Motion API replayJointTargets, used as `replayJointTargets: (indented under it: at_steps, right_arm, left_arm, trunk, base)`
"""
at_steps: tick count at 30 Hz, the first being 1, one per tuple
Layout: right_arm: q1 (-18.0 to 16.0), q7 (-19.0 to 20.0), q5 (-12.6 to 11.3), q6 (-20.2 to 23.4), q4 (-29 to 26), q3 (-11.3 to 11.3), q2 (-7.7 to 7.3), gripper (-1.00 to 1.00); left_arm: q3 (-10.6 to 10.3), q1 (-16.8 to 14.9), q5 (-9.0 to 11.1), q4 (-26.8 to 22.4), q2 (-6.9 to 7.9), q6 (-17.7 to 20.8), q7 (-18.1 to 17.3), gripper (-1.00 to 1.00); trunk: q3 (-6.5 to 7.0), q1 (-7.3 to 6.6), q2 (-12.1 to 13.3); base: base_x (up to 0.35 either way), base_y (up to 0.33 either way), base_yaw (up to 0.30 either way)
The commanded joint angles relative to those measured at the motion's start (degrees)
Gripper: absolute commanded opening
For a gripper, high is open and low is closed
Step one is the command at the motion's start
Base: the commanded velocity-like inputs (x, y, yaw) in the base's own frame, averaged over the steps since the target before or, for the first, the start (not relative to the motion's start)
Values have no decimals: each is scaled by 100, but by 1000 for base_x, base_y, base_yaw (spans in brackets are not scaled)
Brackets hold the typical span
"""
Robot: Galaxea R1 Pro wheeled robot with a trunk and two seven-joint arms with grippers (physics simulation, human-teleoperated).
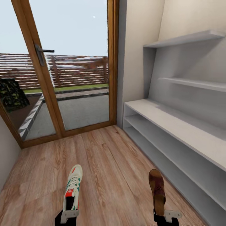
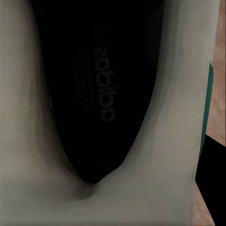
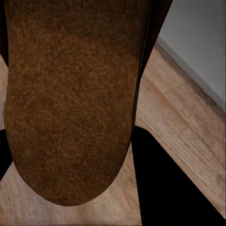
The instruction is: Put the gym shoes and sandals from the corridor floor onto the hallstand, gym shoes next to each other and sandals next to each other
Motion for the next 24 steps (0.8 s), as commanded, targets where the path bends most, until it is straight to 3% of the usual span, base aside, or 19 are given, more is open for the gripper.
replayJointTargets:
  at_steps: [1, 24]
  right_arm:
    - [-5, -2, 20, -19, 5, -36, 4, -100]
    - [-5, -2, 26, -16, 4, -36, 7, -100]
  left_arm:
    - [38, -3, -60, 1, -4, -19, 8, -100]
    - [38, -3, -54, 5, -7, -14, 2, -100]
  trunk:
    - [-5, -1, -2]
    - [-5, -1, -2]
  base:
    - [2, 0, -268]
    - [0, 13, -268]
